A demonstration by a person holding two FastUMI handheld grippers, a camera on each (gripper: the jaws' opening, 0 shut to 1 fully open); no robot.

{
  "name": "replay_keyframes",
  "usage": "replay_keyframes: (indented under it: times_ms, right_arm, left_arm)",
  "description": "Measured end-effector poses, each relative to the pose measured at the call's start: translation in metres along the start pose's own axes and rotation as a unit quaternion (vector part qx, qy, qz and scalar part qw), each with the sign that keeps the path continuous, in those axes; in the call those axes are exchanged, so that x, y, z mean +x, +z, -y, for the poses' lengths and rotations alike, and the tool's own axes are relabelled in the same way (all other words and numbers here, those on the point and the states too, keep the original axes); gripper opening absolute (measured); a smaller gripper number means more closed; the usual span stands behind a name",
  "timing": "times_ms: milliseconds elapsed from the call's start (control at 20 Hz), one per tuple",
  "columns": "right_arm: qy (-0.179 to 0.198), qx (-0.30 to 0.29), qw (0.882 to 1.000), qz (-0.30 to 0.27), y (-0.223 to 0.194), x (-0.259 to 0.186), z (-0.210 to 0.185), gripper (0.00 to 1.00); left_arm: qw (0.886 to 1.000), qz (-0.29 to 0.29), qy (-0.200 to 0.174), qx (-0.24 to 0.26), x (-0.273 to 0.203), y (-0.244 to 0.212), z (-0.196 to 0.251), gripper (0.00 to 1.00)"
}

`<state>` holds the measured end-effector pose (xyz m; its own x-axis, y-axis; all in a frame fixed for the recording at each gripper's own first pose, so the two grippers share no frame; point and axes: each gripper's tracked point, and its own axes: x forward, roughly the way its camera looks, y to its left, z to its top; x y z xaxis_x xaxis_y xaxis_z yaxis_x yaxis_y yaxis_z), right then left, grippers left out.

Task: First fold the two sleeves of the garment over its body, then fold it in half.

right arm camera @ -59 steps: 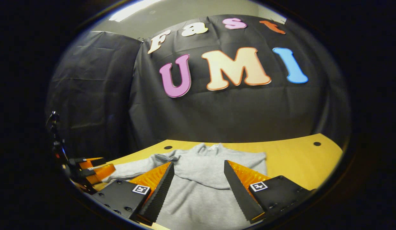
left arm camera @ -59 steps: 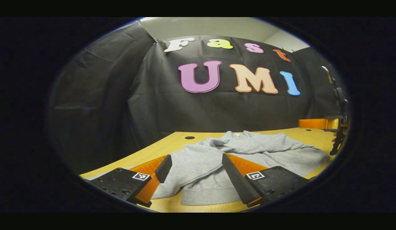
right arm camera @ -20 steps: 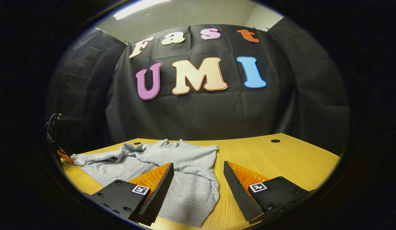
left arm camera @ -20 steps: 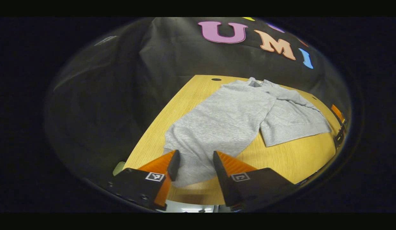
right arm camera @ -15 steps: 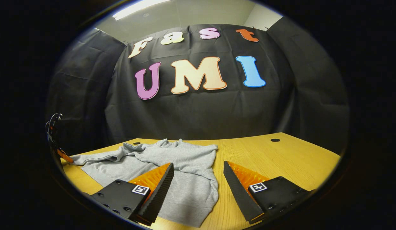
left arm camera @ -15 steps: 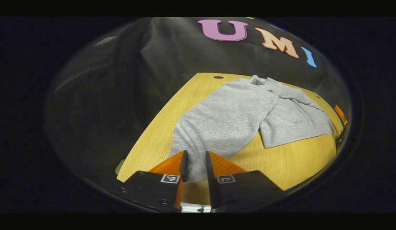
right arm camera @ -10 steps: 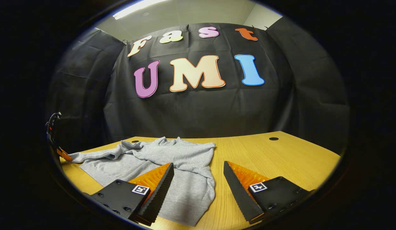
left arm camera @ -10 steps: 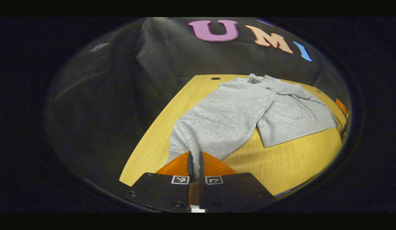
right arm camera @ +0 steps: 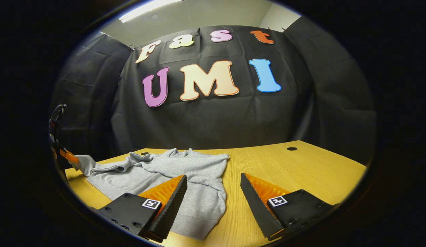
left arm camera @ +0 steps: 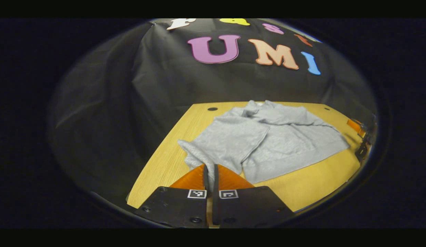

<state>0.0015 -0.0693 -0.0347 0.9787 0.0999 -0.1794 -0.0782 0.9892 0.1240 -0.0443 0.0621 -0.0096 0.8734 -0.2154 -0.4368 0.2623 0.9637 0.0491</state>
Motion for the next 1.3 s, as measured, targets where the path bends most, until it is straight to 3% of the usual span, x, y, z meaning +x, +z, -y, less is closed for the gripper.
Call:
replay_keyframes:
  times_ms: [150, 300, 500, 800, 1100, 1300]
  right_arm:
    - [0.002, 0.0, 1.0, -0.004, -0.001, -0.002, 0.0, 0.94]
    - [0.004, 0.002, 1.0, -0.004, -0.001, -0.003, -0.002, 0.97]
    - [0.01, 0.003, 1.0, -0.012, -0.006, -0.005, -0.008, 0.97]
    - [0.016, 0.003, 1.0, -0.025, -0.011, -0.005, -0.012, 0.97]
    - [0.013, 0.001, 0.999, -0.035, -0.013, -0.008, -0.009, 0.97]
    - [0.01, 0.007, 0.999, -0.035, -0.014, -0.006, -0.005, 0.97]
  left_arm:
    - [0.998, 0.044, -0.04, 0.024, 0.013, 0.049, 0.038, 0.0]
    - [0.992, 0.072, -0.086, 0.051, 0.027, 0.09, 0.088, 0.0]
    - [0.978, 0.103, -0.17, 0.062, 0.049, 0.135, 0.168, 0.0]
    - [0.956, 0.118, -0.26, 0.068, 0.089, 0.177, 0.275, 0.0]
    - [0.945, 0.108, -0.296, 0.086, 0.139, 0.187, 0.358, 0.0]
    - [0.951, 0.077, -0.282, 0.098, 0.185, 0.17, 0.394, 0.0]
